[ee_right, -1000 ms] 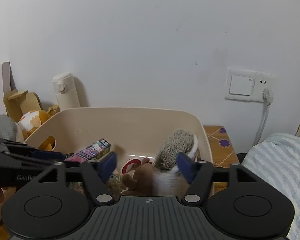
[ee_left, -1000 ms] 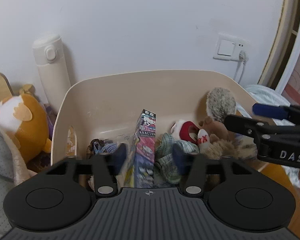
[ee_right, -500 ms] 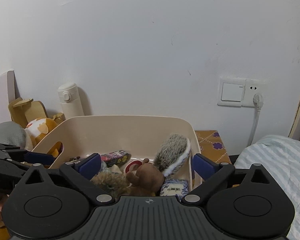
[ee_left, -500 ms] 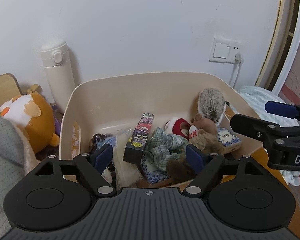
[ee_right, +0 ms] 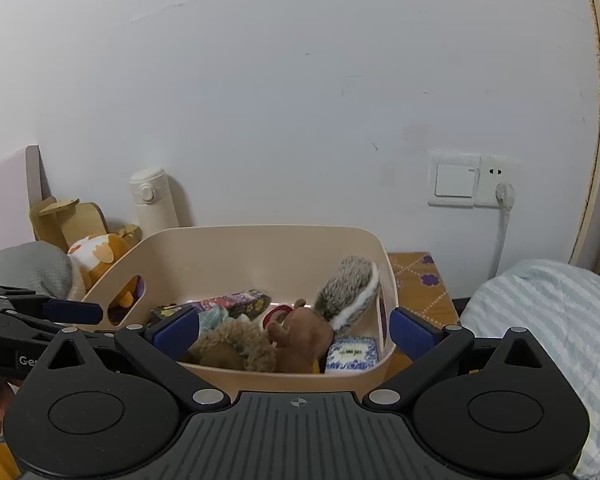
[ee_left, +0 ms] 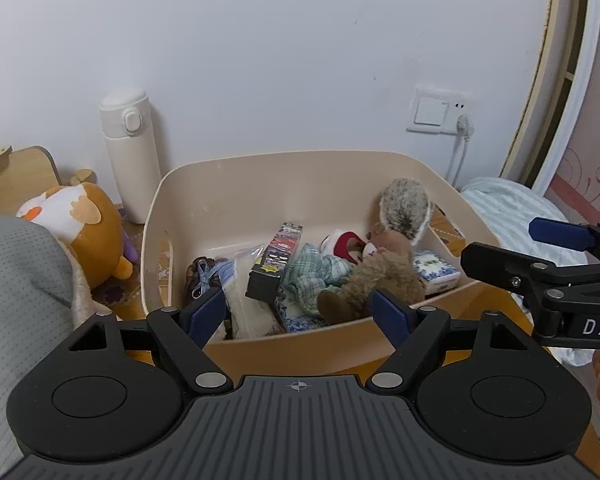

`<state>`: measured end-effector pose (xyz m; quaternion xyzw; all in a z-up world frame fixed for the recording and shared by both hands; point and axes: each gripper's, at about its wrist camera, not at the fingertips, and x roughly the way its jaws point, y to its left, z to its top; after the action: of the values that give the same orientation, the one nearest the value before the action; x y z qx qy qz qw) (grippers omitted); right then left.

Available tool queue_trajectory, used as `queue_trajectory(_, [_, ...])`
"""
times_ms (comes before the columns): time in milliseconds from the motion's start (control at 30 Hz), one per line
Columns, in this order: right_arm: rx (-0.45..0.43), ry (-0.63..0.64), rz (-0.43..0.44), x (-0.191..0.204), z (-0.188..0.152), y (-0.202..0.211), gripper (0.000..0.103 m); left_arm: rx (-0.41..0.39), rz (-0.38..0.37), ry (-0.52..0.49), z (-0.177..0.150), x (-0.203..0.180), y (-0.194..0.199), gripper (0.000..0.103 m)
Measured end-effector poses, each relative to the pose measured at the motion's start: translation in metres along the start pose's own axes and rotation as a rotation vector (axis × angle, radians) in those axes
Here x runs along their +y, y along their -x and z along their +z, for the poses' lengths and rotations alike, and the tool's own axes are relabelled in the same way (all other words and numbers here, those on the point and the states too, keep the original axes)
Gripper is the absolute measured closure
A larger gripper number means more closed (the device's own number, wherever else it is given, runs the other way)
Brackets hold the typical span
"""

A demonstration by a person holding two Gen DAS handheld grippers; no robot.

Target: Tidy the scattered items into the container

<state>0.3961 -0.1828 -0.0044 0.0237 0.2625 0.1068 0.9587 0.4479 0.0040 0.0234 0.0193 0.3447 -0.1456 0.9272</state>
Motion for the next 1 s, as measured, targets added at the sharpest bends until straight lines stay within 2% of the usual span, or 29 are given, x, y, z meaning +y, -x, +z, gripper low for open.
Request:
queue_trajectory(733, [-0.033, 0.013, -0.026, 0.012, -0.033, 0.08, 0.0, -0.054, -0.028, -0.006, -0.05, -0.021, 0.081, 0.021])
queue_trajectory(1000, [-0.066, 0.02, -0.049, 0.026, -0.052, 0.119, 0.0, -0.092, 0.007, 0.017, -0.075, -0.025, 0.116, 0.021])
